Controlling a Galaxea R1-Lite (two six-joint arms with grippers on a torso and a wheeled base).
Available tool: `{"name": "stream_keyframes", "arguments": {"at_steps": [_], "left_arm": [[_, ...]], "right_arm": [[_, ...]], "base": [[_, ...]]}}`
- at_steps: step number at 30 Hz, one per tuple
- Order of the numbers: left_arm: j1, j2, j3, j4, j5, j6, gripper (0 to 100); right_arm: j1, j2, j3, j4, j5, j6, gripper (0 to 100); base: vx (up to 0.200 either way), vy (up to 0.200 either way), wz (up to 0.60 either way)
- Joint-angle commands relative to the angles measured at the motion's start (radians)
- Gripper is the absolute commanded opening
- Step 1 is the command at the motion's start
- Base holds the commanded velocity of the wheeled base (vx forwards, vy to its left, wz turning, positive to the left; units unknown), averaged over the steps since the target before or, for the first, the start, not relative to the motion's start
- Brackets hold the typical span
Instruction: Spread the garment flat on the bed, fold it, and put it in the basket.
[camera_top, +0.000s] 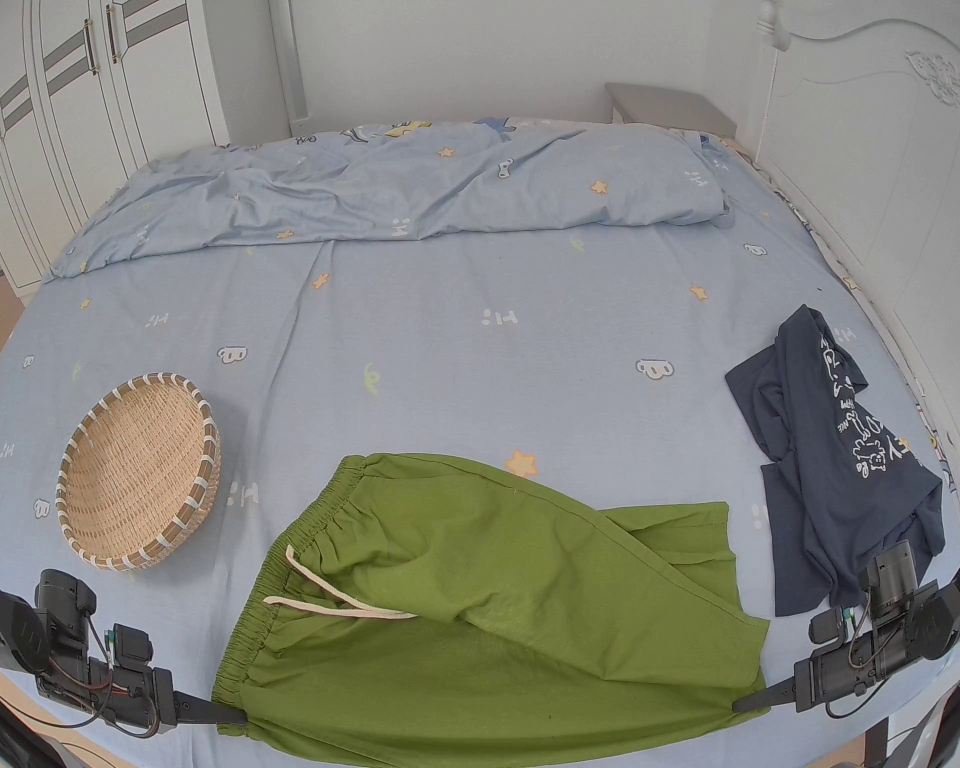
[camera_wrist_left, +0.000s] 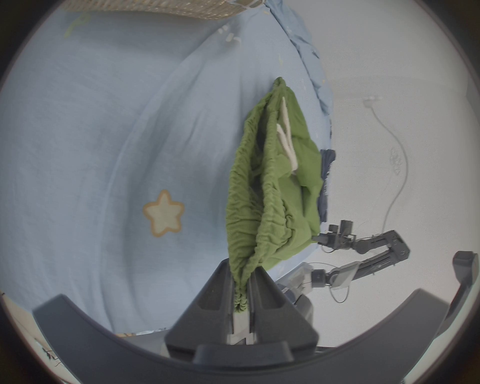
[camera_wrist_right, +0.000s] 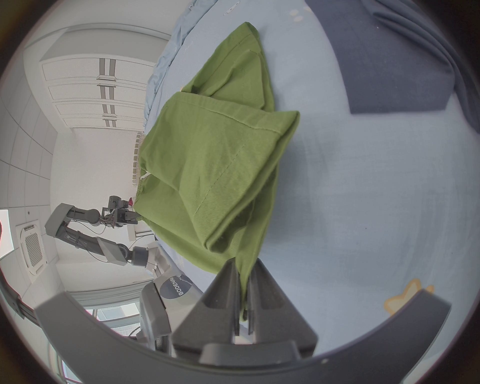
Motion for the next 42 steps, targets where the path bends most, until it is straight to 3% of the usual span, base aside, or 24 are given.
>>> {"name": "stream_keyframes", "arguments": {"at_steps": [1,26,27,29,30,37,42], "left_arm": [[0.013,0.000,-0.013,0.020,0.032,0.019,0],[-0.063,0.007,0.089,-0.043,0.147,0.022,0],[-0.063,0.007,0.089,-0.043,0.148,0.023,0],[-0.063,0.007,0.090,-0.043,0.148,0.025,0],[-0.063,0.007,0.090,-0.043,0.148,0.025,100],[-0.061,0.000,0.081,-0.034,0.142,0.025,100],[-0.040,-0.179,0.032,0.050,0.141,0.014,100]], "right_arm": [[0.015,0.059,0.011,-0.046,-0.032,-0.002,0],[-0.013,0.074,0.033,-0.086,-0.036,-0.002,0],[-0.013,0.074,0.033,-0.086,-0.036,-0.002,100],[-0.011,0.074,0.033,-0.087,-0.036,-0.002,100],[-0.011,0.074,0.033,-0.087,-0.036,-0.002,100],[-0.011,0.047,0.059,-0.092,-0.035,-0.004,100],[-0.057,-0.123,0.062,-0.086,-0.038,0.004,100]], "base": [[0.000,0.000,0.00],[0.000,0.000,0.00],[0.000,0.000,0.00],[0.000,0.000,0.00],[0.000,0.000,0.00],[0.000,0.000,0.00],[0.000,0.000,0.00]]}}
